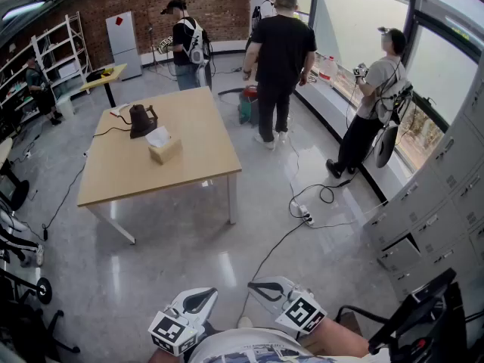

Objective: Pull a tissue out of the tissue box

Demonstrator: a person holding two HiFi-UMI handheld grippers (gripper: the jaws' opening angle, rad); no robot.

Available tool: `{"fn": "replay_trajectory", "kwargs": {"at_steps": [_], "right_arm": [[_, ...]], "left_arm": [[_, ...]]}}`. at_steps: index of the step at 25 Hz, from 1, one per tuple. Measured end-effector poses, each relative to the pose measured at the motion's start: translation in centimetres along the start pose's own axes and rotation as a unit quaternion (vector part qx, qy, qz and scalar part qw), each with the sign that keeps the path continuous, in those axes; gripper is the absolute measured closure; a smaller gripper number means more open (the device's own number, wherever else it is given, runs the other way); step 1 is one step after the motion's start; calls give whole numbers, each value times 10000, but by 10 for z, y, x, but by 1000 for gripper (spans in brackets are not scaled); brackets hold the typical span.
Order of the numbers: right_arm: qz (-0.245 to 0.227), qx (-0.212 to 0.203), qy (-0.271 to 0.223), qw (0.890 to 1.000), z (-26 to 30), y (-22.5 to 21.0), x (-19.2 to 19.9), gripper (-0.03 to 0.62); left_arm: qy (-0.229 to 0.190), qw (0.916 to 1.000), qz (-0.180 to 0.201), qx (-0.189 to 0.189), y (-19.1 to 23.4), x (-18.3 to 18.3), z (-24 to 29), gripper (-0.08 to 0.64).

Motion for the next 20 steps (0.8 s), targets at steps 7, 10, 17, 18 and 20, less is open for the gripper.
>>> {"fn": "replay_trajectory", "kwargs": {"at_steps": [7, 10, 17, 18, 20], "right_arm": [[-96, 41, -11, 9999, 4, -8, 3, 589], [-158, -11, -25, 9999, 9, -8, -1, 589], [-84, -114, -116, 9998, 21, -10, -10, 589], [-89, -117, -110, 9998, 23, -11, -10, 589], [-51, -135, -106, 9998, 27, -12, -10, 589]], "left_arm": [[27, 9999, 71, -142, 12, 5, 1, 555], [-25, 9998, 54, -191, 15, 2, -3, 555], [-58, 9992, -32, -393, 22, 0, -15, 555], [-55, 9991, -44, -421, 24, 1, -16, 555], [-66, 9988, -59, -479, 30, 0, -17, 555]]}}
Point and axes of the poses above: the fingertips, and each gripper's own axes: z forward along the fingers, y to its left, x out of its underside, the point moved 5 cm from there along -z, backward along the fingers, and after that the axes turned 11 degrees about -z, right-handed, at the moved point
